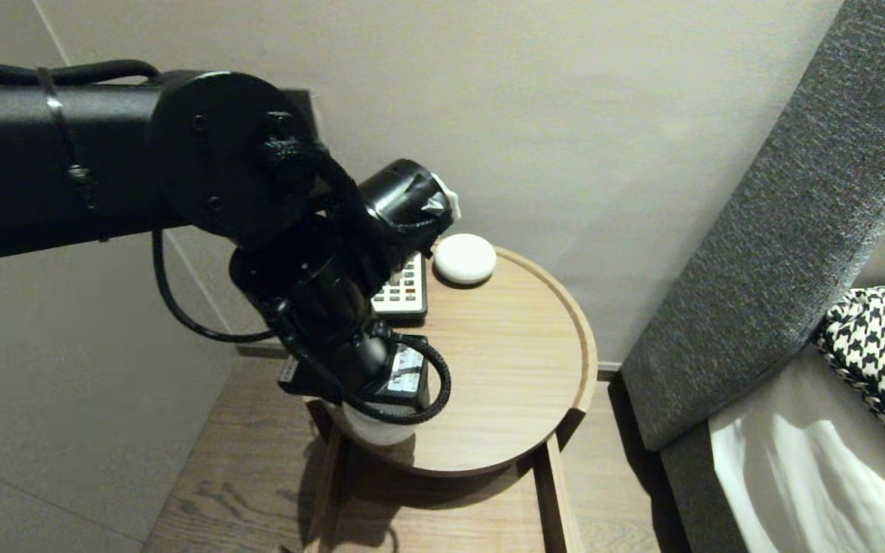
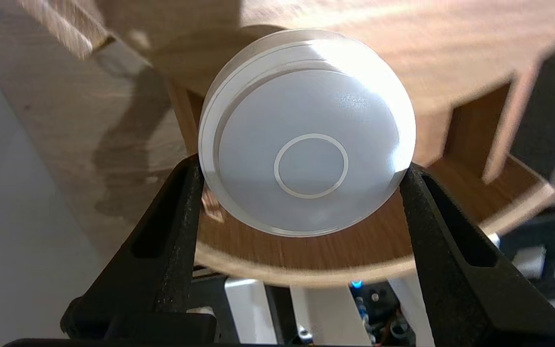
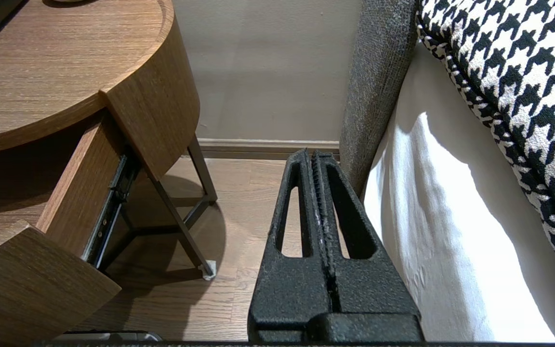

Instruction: Take the remote control out of the drawer one by one and place them on the table

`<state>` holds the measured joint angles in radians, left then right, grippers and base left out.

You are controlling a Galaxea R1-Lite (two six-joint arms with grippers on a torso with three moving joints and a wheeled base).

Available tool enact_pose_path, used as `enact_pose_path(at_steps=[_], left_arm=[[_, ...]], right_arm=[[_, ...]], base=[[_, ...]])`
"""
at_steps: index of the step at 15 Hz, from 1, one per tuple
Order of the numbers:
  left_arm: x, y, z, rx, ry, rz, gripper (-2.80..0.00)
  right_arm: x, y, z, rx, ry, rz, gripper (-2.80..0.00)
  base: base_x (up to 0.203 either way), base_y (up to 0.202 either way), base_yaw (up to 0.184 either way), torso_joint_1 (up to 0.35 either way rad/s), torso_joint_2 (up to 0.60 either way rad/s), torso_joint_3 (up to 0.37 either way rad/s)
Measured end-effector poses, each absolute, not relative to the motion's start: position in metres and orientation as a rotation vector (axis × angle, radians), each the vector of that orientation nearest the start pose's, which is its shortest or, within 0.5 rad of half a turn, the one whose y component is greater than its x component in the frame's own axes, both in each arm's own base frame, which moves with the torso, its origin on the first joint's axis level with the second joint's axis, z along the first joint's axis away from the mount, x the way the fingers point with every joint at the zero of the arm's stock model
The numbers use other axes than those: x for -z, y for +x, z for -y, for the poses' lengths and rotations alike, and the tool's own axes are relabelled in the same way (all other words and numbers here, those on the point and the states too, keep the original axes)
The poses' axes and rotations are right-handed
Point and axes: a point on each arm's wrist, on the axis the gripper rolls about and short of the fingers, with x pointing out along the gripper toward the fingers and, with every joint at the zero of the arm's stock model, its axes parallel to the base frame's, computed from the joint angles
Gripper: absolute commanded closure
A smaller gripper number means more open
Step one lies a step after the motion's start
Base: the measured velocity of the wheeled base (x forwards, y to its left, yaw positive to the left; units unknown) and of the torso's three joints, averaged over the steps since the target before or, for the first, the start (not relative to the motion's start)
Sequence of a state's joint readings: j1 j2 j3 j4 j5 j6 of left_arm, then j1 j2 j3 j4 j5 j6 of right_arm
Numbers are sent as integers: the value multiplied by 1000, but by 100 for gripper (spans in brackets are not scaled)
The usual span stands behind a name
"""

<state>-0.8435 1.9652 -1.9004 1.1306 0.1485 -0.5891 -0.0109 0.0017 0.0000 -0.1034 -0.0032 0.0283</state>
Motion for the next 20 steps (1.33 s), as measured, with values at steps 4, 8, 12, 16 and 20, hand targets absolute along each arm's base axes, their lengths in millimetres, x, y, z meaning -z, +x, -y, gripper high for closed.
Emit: enact_pose_path(at_steps=[4, 8, 12, 16, 20], left_arm=[[-230, 238, 254, 241, 79, -1210, 0], [-222, 243, 258, 229, 82, -1224, 0], [-221, 245, 260, 236, 73, -1210, 0], [-221, 245, 261, 235, 69, -1208, 0], [-220, 249, 265, 252, 42, -1172, 0]], right_arm=[[-86, -23, 0, 13, 28, 102, 0], [-86, -23, 0, 13, 28, 102, 0], [-86, -23, 0, 12, 28, 102, 0], [-86, -23, 0, 13, 28, 102, 0], [-86, -23, 0, 12, 28, 102, 0]], base=[[0, 0, 0, 0, 0, 0], [0, 0, 0, 0, 0, 0], [0, 0, 0, 0, 0, 0], [0, 0, 0, 0, 0, 0], [0, 0, 0, 0, 0, 0]])
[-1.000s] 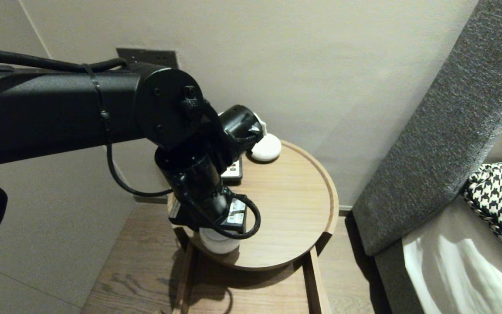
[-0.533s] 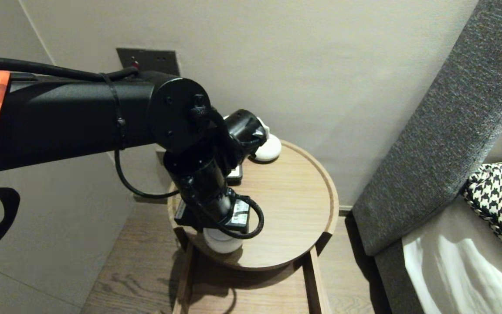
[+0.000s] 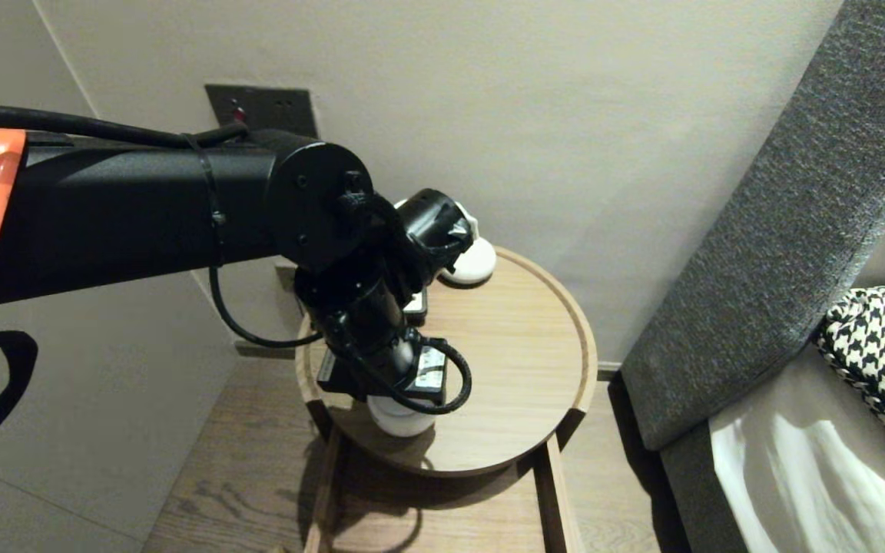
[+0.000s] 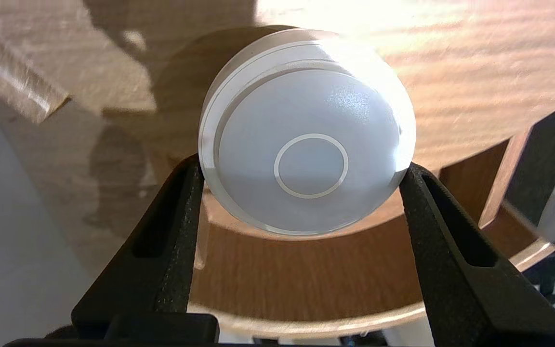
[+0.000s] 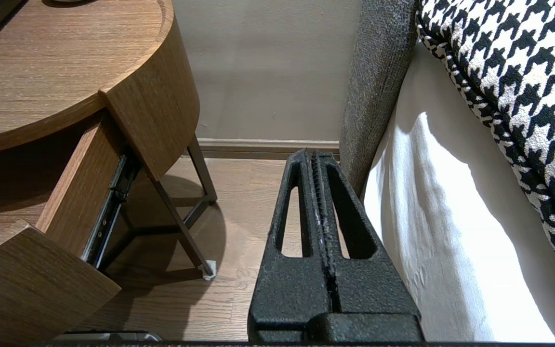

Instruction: Take the remote control out of the drawer one by one and place them on the table

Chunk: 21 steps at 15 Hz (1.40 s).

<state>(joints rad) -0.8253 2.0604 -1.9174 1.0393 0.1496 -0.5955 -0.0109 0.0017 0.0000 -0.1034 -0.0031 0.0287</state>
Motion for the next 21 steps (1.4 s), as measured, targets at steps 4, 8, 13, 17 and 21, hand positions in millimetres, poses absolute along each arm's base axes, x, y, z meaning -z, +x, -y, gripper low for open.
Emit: enact_pose_path(at_steps=[4, 8, 13, 17, 21], left_arm=[[-216, 251, 267, 248, 41, -1177, 0], [-215, 251, 268, 248, 35, -1174, 0], [-215, 251, 268, 251, 34, -1176, -280], [-220, 252, 269, 259, 14, -1149, -280], [-235, 249, 265, 282, -20, -1094, -280]], right_arm=[[-86, -23, 0, 13, 28, 102, 0], [-86, -23, 0, 13, 28, 102, 0], [-86, -23, 0, 13, 28, 102, 0], [-86, -23, 0, 13, 28, 102, 0], [-86, -23, 0, 13, 28, 102, 0]], base=[[0, 0, 0, 0, 0, 0], [0, 0, 0, 0, 0, 0], [0, 0, 0, 0, 0, 0], [0, 0, 0, 0, 0, 0], [0, 0, 0, 0, 0, 0]])
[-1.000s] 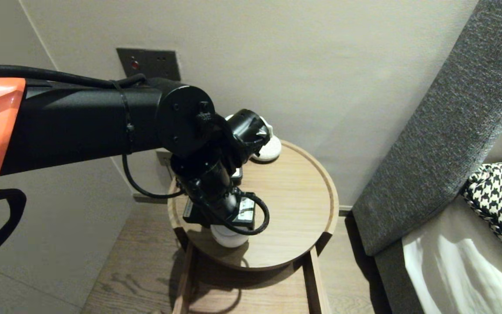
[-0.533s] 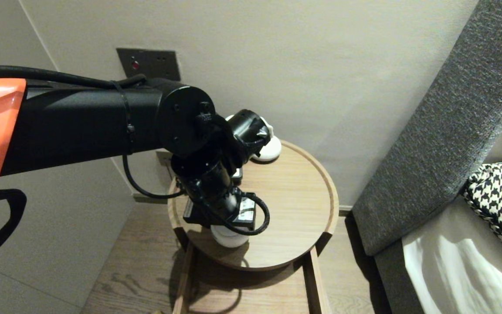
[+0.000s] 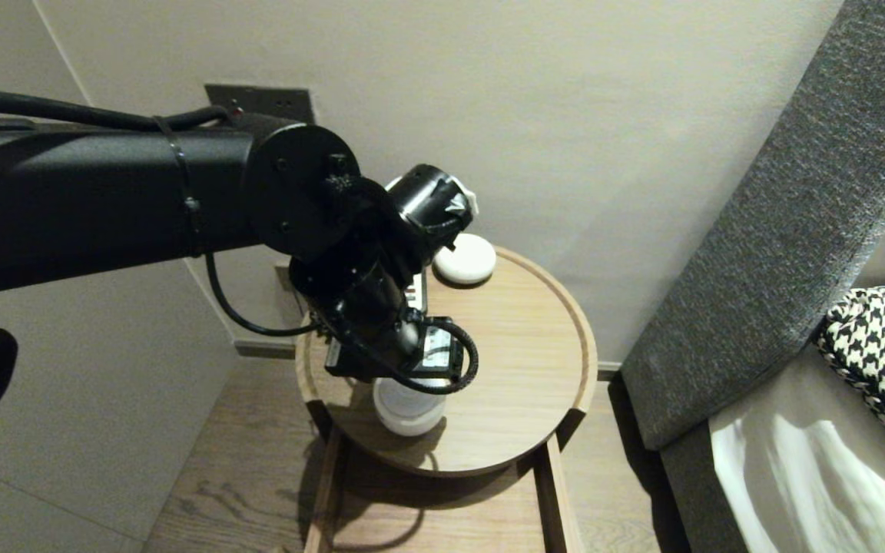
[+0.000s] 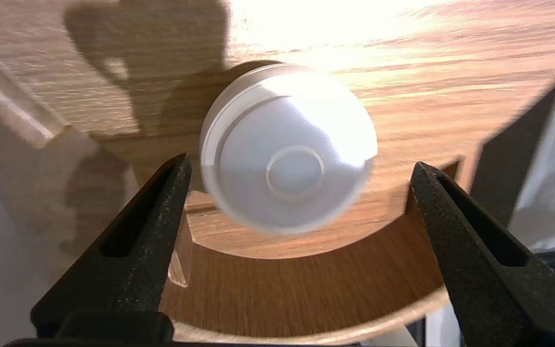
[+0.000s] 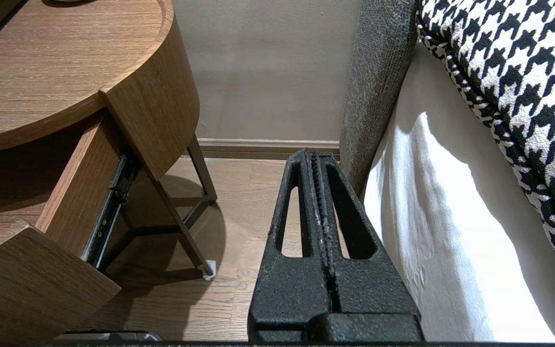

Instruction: Take the remote control out of the drawer one by one and place them on the table, then close the nightstand drawer

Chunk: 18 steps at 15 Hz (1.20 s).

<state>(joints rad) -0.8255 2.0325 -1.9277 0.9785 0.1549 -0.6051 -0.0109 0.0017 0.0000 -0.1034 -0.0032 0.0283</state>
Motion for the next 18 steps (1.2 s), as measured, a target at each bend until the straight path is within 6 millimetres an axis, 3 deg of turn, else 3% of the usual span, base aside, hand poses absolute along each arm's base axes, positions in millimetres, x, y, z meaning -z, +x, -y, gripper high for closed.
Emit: enact_pose_path(at_steps=[2, 3, 7, 10, 13, 18], left_arm=[[-252, 241, 256, 303, -36, -1058, -280], [-261, 235, 250, 312, -42, -1043, 0], [-302, 198, 207, 320, -54, -1031, 0], [-314, 166, 174, 329, -30, -1054, 0], [-302, 138, 151, 332, 17, -1108, 0], [-240, 101, 132, 356, 140, -1228, 0]], right_arm=[[-86, -23, 0, 12, 28, 102, 0], [-86, -23, 0, 13, 28, 102, 0], [-86, -23, 0, 13, 28, 102, 0], [-86, -23, 0, 13, 28, 102, 0], [-86, -23, 0, 13, 28, 102, 0], [-86, -23, 0, 13, 28, 102, 0]], base=[[0, 0, 0, 0, 0, 0], [0, 0, 0, 0, 0, 0], [0, 0, 0, 0, 0, 0], [0, 0, 0, 0, 0, 0], [0, 0, 0, 0, 0, 0], [0, 0, 0, 0, 0, 0]])
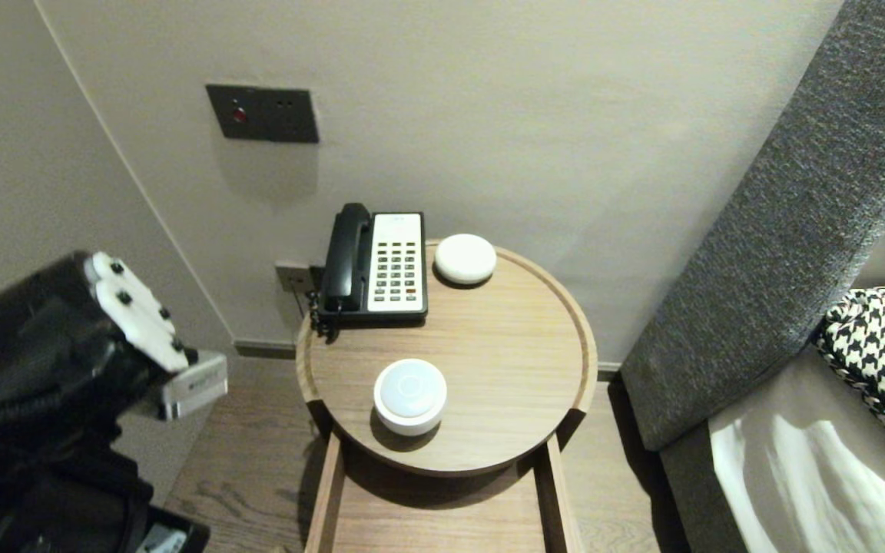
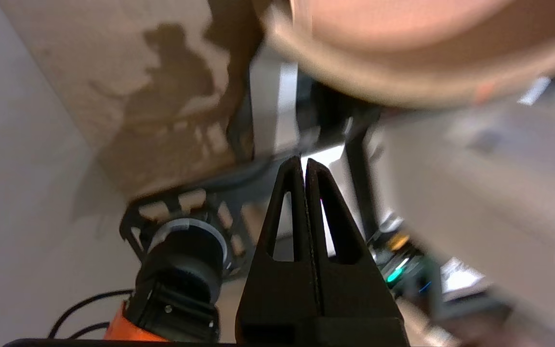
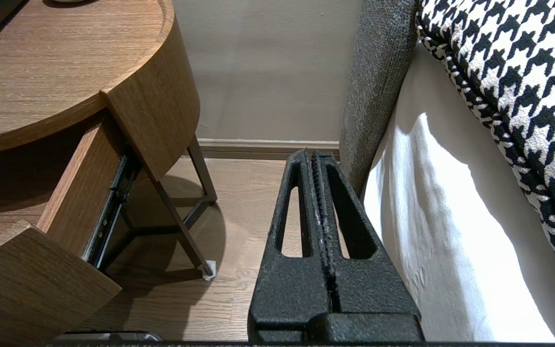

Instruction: Close the nightstand drawer

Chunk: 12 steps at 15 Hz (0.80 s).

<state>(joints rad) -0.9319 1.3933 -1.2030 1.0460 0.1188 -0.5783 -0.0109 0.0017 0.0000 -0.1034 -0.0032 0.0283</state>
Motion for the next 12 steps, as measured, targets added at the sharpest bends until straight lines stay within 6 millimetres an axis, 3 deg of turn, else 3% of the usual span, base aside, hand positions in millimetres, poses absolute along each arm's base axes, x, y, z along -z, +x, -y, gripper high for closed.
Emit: enact_pose_path(at_steps=[2, 6, 12], left_arm=[[-212, 86, 133, 420, 194, -1266, 0], [-182, 70, 139, 549, 241, -1287, 0], [-144, 73, 156, 608, 231, -1261, 0]], right_arm=[[-86, -23, 0, 13, 28, 102, 0], [-86, -23, 0, 13, 28, 102, 0], [-86, -23, 0, 13, 28, 102, 0]], base=[[0, 0, 0, 0, 0, 0], [0, 0, 0, 0, 0, 0], [0, 0, 0, 0, 0, 0]])
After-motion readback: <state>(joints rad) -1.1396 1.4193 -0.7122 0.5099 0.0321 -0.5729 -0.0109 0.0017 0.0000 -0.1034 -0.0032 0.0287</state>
